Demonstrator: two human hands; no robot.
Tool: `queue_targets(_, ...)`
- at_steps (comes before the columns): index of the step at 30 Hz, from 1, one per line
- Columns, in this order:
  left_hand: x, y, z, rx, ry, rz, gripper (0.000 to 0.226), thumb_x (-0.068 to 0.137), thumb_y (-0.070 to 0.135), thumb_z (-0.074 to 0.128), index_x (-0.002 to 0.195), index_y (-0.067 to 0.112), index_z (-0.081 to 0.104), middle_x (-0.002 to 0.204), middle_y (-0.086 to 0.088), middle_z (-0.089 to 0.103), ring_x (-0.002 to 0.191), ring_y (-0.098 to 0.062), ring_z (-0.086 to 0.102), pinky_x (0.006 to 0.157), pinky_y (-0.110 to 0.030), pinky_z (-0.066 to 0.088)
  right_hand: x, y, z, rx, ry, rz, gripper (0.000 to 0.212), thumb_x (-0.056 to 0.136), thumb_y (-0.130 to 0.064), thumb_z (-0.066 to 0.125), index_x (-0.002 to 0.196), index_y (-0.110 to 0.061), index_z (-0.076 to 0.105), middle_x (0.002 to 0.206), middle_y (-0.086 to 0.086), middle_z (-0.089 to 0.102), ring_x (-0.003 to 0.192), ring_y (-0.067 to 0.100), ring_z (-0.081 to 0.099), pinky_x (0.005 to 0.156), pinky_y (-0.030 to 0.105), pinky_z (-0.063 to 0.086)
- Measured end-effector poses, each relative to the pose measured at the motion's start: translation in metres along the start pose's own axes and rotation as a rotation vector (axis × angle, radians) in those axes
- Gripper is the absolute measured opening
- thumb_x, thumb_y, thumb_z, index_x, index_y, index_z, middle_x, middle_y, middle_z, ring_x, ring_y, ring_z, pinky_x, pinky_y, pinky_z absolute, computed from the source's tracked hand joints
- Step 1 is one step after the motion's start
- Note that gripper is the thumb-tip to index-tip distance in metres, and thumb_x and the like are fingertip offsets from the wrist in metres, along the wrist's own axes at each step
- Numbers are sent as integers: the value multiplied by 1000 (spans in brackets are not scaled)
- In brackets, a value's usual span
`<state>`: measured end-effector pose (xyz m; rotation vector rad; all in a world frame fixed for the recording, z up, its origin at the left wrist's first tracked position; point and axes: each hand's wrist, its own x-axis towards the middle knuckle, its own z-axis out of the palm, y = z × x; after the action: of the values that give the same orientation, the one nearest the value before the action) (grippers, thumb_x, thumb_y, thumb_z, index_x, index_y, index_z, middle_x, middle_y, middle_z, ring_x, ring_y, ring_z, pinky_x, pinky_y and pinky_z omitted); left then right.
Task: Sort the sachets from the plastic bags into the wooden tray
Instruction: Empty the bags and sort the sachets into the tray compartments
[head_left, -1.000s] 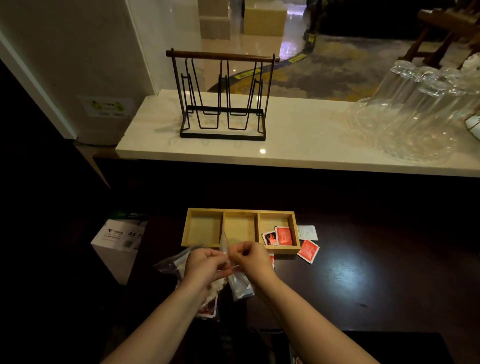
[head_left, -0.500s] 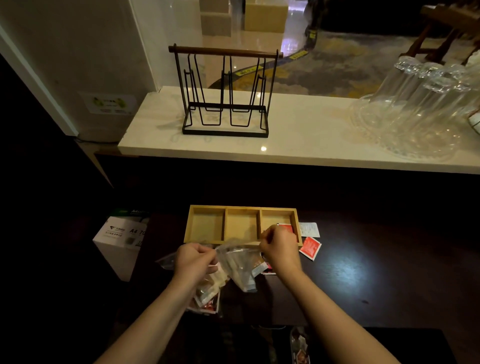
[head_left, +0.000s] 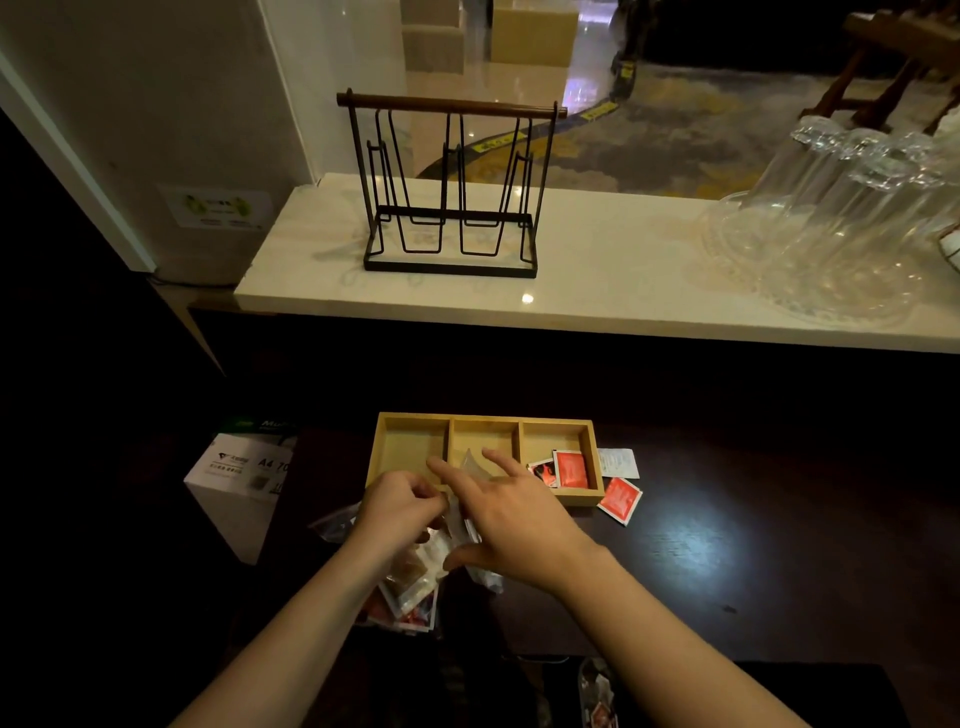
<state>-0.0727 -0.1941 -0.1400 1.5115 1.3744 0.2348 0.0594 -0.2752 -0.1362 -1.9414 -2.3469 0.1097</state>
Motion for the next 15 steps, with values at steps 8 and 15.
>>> queue_targets(8,-6,6,-4,-89,-46,175,11,86,17,63,76,16,68,82,-4,68,83,-24,67,75,-42,57,22,15,-8,-46,55,79,12,87,-25,61,87,-15,68,75,6,72,78,24,69,100,38,45)
queue_targets(15,20,-46,5,-728,-281,-382,51,90,55,43,125,20,55,128,-12,58,113,-33,57,85,-51,51,33,31,-51,402,146,56,28,88,-44,53,85,-20,68,71,-4,70,68,14,67,61,35,53)
